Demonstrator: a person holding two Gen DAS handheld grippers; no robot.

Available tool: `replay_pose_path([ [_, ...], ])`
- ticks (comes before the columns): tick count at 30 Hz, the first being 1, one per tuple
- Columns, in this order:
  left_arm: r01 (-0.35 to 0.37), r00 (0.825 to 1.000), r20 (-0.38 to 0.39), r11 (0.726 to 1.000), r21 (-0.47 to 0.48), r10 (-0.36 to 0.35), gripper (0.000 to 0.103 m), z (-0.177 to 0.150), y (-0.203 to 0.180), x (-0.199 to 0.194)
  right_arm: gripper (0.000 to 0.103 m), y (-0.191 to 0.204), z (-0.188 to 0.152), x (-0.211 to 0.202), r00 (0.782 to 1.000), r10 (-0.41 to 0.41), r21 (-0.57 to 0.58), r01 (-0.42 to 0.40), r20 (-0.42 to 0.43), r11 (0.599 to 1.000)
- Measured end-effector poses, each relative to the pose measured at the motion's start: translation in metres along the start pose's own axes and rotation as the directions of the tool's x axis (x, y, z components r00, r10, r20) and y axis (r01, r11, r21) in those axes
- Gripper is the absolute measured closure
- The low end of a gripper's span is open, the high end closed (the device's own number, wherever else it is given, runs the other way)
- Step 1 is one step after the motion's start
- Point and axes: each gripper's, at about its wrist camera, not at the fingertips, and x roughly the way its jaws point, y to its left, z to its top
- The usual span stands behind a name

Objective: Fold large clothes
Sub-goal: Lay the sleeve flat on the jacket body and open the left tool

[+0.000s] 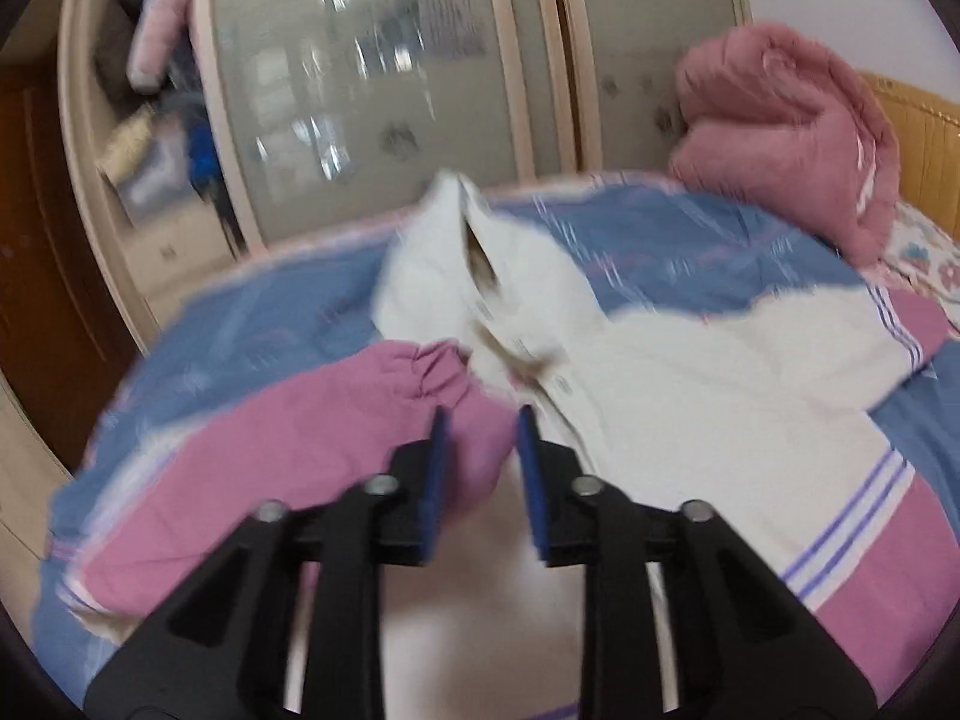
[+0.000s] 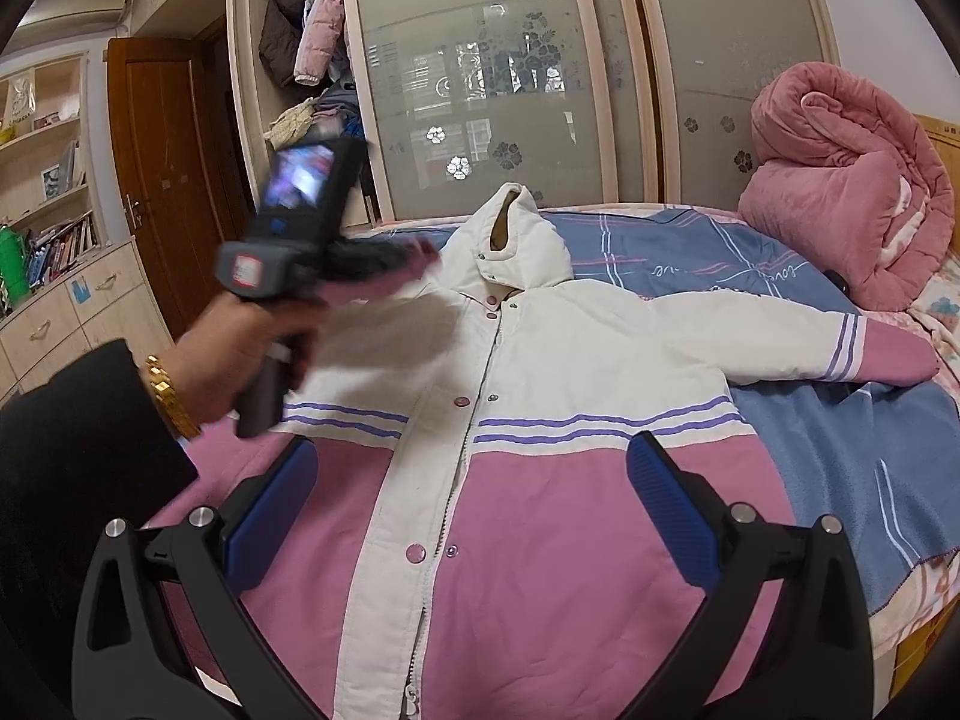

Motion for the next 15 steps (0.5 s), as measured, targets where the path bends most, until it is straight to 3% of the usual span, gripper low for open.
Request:
replay_pose_path([
  [1, 0.011, 0.999, -0.031, 1.0, -0.007, -0.011, 0.054, -0.007, -0.004, 0.01, 0.001, -0.001, 0.0, 0.001, 1.0, -0.002, 0.0, 0.002, -0.004, 1.0],
  [3, 0.045, 0.994, -0.098, 0.999, -0.01, -0.046, 0.023, -0.024, -0.013, 0.031, 0.001, -0.001, -0.001, 0.001, 1.0, -0.005, 0.0, 0.005, -0.008, 1.0],
  [5, 0.017, 0.991, -0.13, 1.0, 0.02, -0.014, 0.003, -0.04, -0.025, 0.04, 0.001, -0.002, -0.001, 0.001, 1.0, -0.007, -0.003, 0.007, -0.008, 1.0],
  [8, 0.017, 0.993, -0.115, 0.998, 0.053, -0.011, 0.003, -0.05, -0.029, 0.03, 0.001, -0.003, -0.002, 0.0, 1.0, -0.01, 0.001, 0.01, -0.009, 1.0],
  [11, 0.051, 0.997, -0.05, 0.999, -0.01, -0.051, 0.003, -0.047, -0.021, -0.005, 0.001, -0.005, -0.001, 0.0, 1.0, -0.01, 0.007, 0.01, -0.006, 1.0],
  [15, 0.031, 1.0, 0.003, 0.993, -0.111, -0.031, 0.002, -0.053, 0.004, -0.087, 0.001, -0.007, -0.001, -0.003, 1.0, -0.009, 0.008, 0.009, 0.007, 1.0],
])
